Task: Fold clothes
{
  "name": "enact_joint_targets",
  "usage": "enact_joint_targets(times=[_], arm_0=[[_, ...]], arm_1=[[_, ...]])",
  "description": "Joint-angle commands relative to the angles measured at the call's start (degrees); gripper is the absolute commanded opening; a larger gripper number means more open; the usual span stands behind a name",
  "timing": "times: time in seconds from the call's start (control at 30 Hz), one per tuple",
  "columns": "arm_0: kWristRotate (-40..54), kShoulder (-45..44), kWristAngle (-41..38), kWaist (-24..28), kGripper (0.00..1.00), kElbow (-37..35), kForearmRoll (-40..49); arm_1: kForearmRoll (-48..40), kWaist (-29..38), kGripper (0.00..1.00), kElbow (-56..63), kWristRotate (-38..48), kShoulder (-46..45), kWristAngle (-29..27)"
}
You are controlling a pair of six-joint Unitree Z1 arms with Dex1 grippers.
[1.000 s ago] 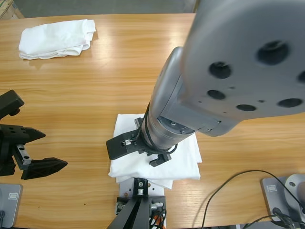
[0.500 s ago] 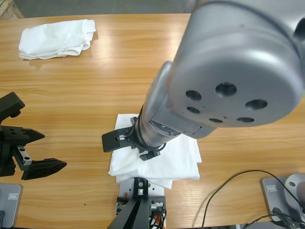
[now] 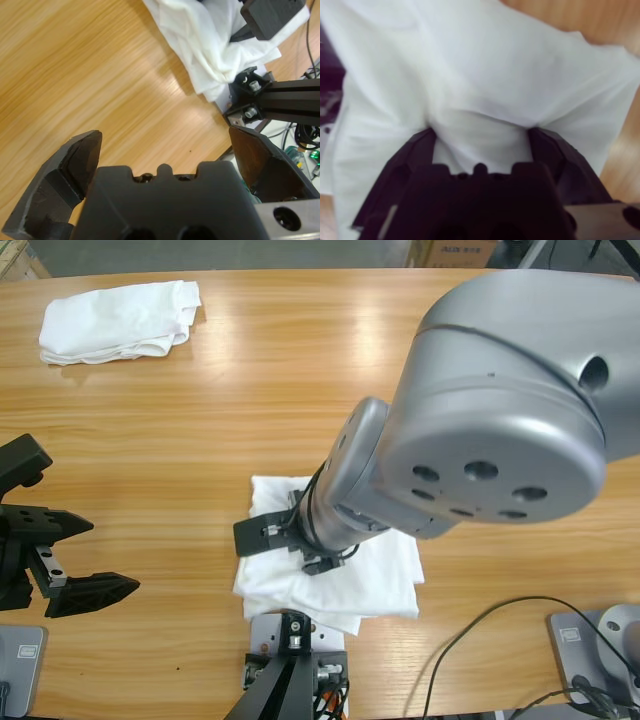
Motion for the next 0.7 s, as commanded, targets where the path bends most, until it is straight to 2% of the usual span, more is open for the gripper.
enact_joint_targets(times=[0.03, 0.13, 0.23, 0.27, 0.37, 0.47, 0.5, 0.57, 0.7], arm_0=[[-0.7, -1.6, 0.8, 0.2, 1.000, 2.1, 0.6], [-0.7, -1.7, 0.8, 0.2, 1.000, 2.1, 0.6], [-0.7, -1.6, 0.8, 0.2, 1.000, 2.1, 0.6], [-0.7, -1.5, 0.8, 0.2, 1.000, 2.2, 0.6], [-0.7, -1.5, 0.8, 0.2, 1.000, 2.2, 0.6], [-0.7, -1.5, 0.8, 0.2, 1.000, 2.3, 0.6], [-0.7, -1.5, 0.8, 0.2, 1.000, 2.4, 0.6], [-0.7, -1.4, 0.8, 0.2, 1.000, 2.4, 0.6], [-0.7, -1.7, 0.8, 0.2, 1.000, 2.4, 0.6]], arm_1=[[-0.2, -12.5, 0.738, 3.2, 1.4, 2.7, -4.9], [-0.2, -19.2, 0.743, 1.8, 8.2, 3.1, -5.5], [0.6, -24.8, 0.754, 0.9, 22.9, 3.4, -5.3], [1.8, -26.2, 0.796, -0.1, 29.0, 3.7, -4.9], [10.8, -30.7, 0.980, -5.3, 46.5, 6.3, -0.9], [23.6, -33.3, 1.000, -12.5, 60.6, 10.1, 2.9], [27.7, -33.4, 1.000, -15.1, 64.4, 11.1, 2.5], [29.1, -33.1, 1.000, -16.4, 67.9, 10.2, 0.7], [29.6, -31.2, 1.000, -18.5, 69.5, 5.1, -6.6]])
